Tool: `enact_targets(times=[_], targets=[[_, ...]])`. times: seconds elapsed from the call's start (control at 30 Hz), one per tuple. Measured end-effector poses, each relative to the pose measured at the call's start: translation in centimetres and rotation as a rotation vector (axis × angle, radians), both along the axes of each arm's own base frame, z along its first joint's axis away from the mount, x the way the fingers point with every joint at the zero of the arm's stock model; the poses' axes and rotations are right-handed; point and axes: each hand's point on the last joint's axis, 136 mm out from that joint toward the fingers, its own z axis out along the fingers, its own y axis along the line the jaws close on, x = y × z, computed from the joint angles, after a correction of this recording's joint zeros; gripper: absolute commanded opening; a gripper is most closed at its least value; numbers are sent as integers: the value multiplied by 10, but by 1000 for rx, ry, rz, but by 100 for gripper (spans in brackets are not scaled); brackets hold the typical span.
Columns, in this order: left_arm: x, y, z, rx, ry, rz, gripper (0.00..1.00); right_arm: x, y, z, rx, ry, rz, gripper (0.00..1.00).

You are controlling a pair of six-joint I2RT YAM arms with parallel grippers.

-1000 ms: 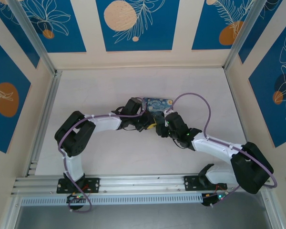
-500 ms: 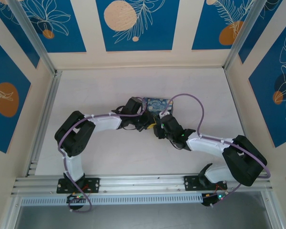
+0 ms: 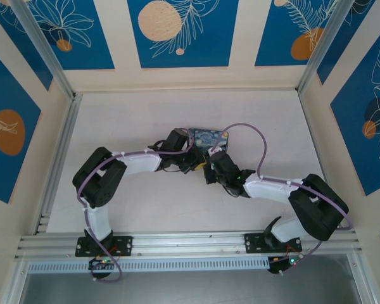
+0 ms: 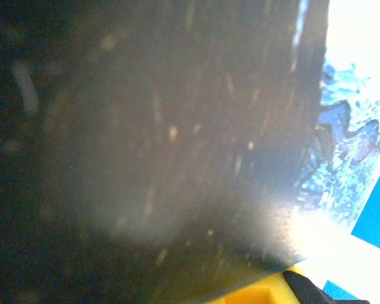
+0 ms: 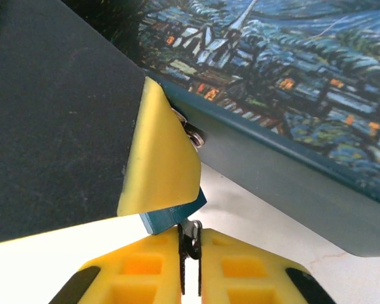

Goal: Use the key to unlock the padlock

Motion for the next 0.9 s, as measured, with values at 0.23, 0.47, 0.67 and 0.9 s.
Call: enact_targets(times=[0.23,0.47,0.67,0.9], targets=[[2,-1,2,-12,0,6,0,2,-3,6,102,57,-7,32],[-2,-1,-1,-18,6,1,0,-1,-24,33,241,50,-86,53],[-7,3,-3,-19,-16,10,0,-18,-33,52,374,78,-131,57],[-18,-5,-6,-6,-42,2,32,-32,-34,38,433,196,-187,57]])
